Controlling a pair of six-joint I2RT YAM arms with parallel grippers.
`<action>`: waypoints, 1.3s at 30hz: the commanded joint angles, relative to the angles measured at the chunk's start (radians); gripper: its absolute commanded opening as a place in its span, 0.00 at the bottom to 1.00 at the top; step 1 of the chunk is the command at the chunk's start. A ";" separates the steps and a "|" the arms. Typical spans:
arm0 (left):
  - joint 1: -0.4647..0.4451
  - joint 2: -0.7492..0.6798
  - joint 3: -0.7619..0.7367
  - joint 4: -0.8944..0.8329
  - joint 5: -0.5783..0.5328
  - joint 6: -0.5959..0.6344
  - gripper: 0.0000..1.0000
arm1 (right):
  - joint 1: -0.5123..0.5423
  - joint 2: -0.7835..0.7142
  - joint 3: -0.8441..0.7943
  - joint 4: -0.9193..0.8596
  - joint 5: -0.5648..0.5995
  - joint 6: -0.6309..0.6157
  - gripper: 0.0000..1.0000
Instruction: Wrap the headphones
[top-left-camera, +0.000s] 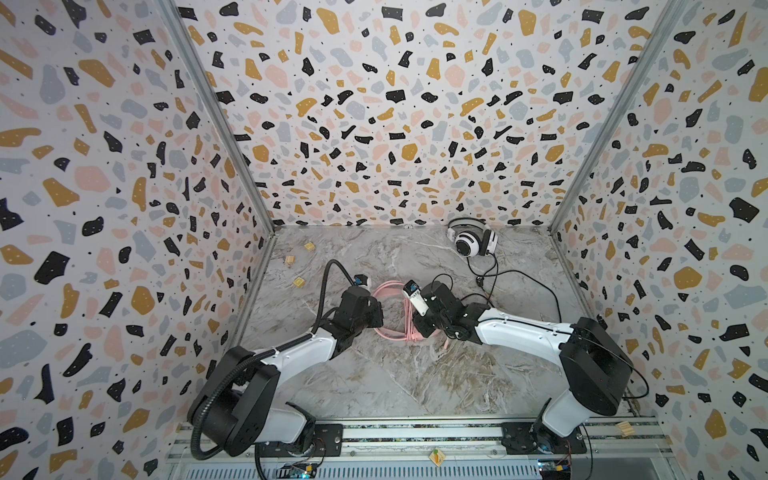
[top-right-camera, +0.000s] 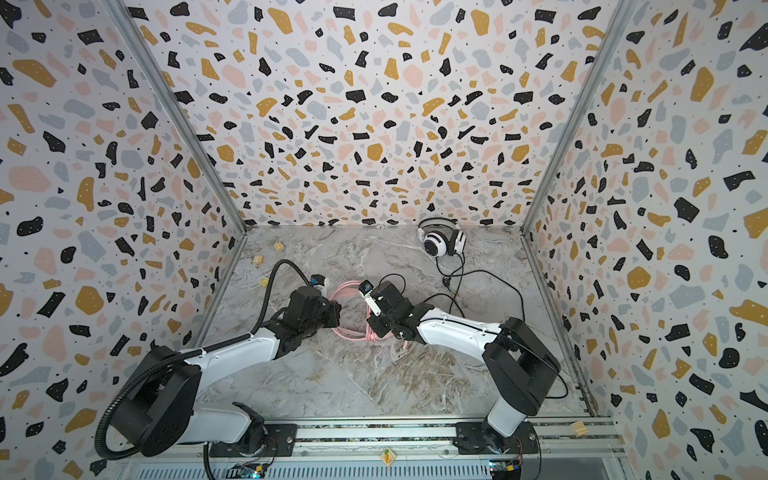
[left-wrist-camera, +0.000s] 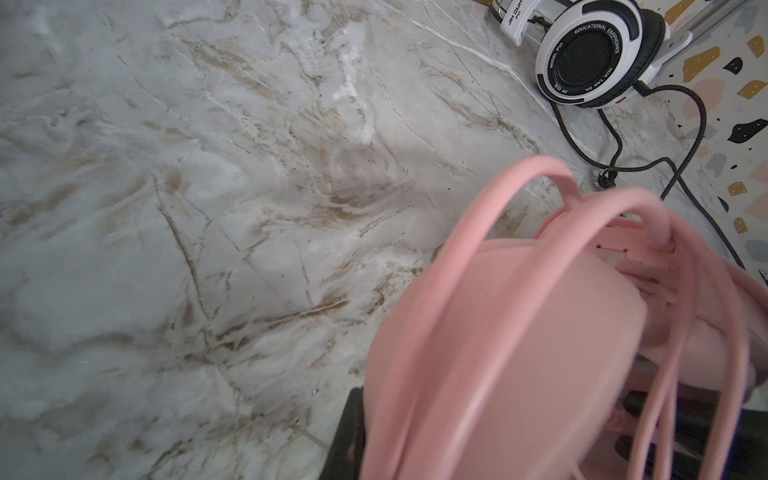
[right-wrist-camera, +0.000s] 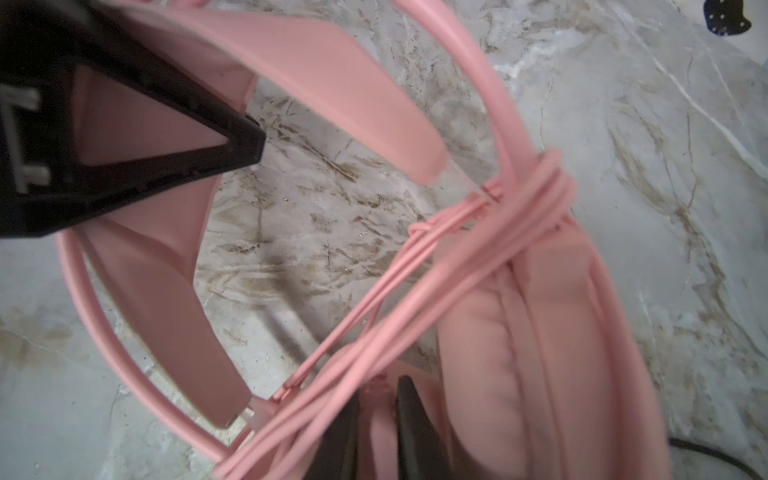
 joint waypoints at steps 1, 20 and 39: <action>-0.024 0.009 0.029 0.090 0.099 0.017 0.00 | 0.008 0.053 0.030 -0.005 -0.050 -0.094 0.10; -0.020 0.004 0.052 0.028 0.091 0.032 0.00 | -0.071 -0.009 -0.038 0.025 -0.019 -0.183 0.37; -0.011 0.040 0.076 0.017 0.090 0.010 0.00 | -0.065 -0.178 -0.065 -0.023 -0.045 -0.064 0.42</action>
